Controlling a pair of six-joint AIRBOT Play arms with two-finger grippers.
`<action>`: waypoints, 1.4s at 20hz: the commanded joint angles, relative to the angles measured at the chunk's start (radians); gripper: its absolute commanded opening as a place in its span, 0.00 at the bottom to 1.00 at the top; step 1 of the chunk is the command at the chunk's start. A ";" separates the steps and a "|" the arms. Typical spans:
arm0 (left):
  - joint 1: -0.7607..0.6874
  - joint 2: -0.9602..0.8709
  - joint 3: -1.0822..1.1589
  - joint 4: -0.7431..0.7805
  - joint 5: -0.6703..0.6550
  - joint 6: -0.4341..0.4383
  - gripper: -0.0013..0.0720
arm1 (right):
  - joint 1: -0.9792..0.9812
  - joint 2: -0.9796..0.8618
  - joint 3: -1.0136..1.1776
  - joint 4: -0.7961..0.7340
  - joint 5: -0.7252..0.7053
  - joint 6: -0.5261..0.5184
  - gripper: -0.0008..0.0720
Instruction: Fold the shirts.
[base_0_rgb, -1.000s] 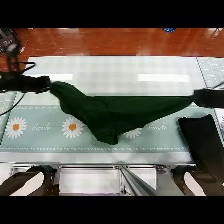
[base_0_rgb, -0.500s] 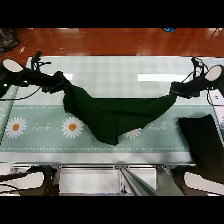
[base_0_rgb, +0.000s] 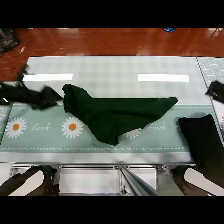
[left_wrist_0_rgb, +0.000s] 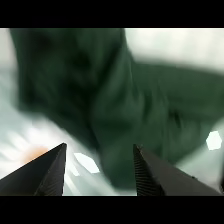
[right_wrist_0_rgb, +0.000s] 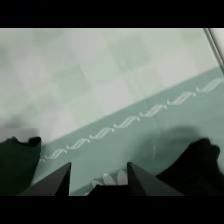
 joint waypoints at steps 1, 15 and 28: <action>-0.134 0.082 -0.310 -0.185 0.029 0.045 0.71 | -0.089 0.094 -0.222 0.101 -0.060 -0.070 0.57; -0.552 -0.215 -0.383 -0.552 0.349 0.147 0.70 | -0.089 0.109 -0.309 0.248 -0.056 -0.187 0.57; -0.488 -0.253 -0.229 -0.573 0.260 0.280 0.04 | 0.014 -0.052 -0.415 0.526 -0.150 -0.264 0.57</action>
